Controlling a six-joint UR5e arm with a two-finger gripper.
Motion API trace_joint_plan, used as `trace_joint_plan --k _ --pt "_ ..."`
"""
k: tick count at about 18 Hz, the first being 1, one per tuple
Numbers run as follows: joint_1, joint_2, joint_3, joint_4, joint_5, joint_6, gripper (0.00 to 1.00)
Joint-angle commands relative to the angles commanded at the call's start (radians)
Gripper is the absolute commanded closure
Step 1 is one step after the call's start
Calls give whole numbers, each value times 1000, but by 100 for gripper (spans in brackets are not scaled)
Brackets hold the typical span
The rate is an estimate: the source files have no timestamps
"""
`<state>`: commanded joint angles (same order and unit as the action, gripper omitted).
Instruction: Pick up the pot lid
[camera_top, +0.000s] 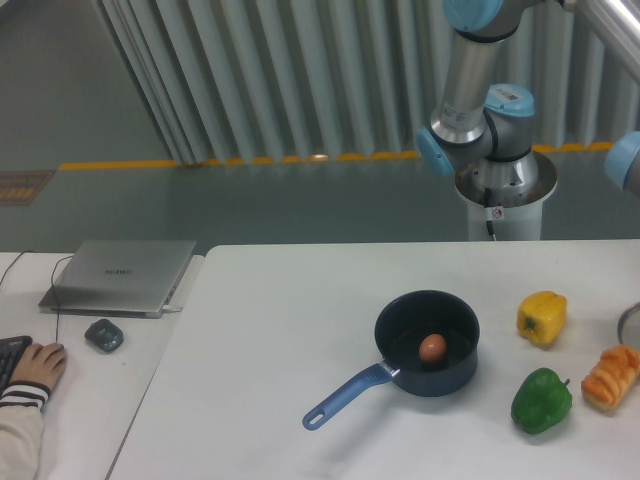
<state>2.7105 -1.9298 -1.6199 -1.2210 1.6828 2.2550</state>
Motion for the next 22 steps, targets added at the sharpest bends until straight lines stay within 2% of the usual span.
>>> trace_joint_plan --k 3,11,13,18,20,22 --pt "-2 11 15 -12 0 2 75" --pt "-23 90 40 -153 -2 -9 75" --pt "-50 98 55 -176 -2 -21 75" --pt "-121 110 72 -195 -23 -182 75" --pt "-159 112 83 -196 -75 -315 76" --pt "-181 115 86 -201 -124 -380 76"
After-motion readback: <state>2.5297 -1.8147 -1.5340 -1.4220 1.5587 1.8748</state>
